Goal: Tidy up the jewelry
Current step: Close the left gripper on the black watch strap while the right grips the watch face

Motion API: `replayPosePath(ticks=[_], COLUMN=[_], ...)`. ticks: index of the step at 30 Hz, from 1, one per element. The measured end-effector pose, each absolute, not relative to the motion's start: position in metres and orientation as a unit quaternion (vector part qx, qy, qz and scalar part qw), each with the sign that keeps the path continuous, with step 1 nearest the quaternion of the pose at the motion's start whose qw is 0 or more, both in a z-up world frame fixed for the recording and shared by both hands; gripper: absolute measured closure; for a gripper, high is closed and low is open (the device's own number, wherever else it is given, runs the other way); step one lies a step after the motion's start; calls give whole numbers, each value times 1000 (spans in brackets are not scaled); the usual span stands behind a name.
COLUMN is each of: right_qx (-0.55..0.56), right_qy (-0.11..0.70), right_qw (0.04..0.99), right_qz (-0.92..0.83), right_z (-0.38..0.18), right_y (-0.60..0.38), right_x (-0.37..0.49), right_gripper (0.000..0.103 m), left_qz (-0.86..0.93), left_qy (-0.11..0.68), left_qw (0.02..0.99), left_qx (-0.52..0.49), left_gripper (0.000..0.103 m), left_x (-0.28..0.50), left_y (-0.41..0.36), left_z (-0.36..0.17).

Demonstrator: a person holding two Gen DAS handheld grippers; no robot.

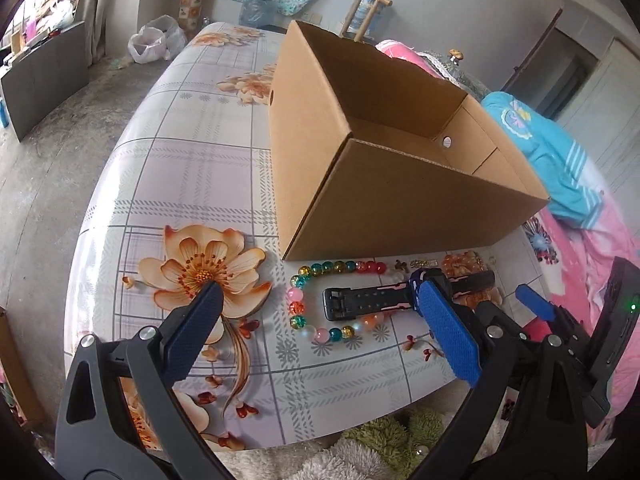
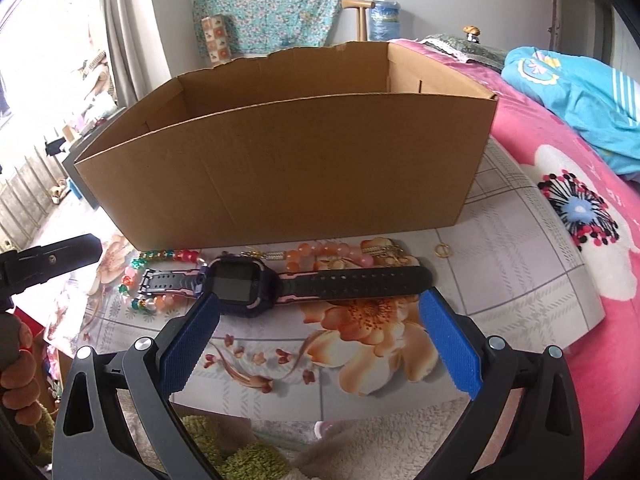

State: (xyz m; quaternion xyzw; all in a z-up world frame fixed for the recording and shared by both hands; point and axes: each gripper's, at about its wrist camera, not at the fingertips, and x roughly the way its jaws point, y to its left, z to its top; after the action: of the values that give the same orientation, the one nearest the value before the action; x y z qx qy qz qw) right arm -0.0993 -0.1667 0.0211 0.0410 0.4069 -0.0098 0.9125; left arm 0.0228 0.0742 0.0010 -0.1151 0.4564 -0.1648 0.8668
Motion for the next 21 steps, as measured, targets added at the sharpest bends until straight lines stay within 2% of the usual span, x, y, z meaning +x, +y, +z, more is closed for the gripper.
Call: replayPosePath(ticks=[6,14,15,16,19,21], right_qx=[52,67,68,69,70,70], right_qy=[401,412,414,416,425,432], right_qw=[915,908,907,906,901,897], right_qz=[9,38,42,45,58,64], right_z=[25,23,22,21,17,14], right_y=[-168,-167,-168,-168,-166,-163], right_x=[-92,-80,-77,-75,-67,-62], right_gripper=[6,28,31,33,44,49], left_qz=[-151,-165,-171,-176,-192,-204], left_qy=[469,453,451,450,457,464], left_qw=[865,876,875,875,868,862], left_qx=[-91,-24,-21,-18,-17,-24], left_gripper=[8,9,13,23,41,50], left_x=[29,23,22,23,26,30], left_y=[72,51,48,45,39,38], left_z=[0,2,2,3,1,-1])
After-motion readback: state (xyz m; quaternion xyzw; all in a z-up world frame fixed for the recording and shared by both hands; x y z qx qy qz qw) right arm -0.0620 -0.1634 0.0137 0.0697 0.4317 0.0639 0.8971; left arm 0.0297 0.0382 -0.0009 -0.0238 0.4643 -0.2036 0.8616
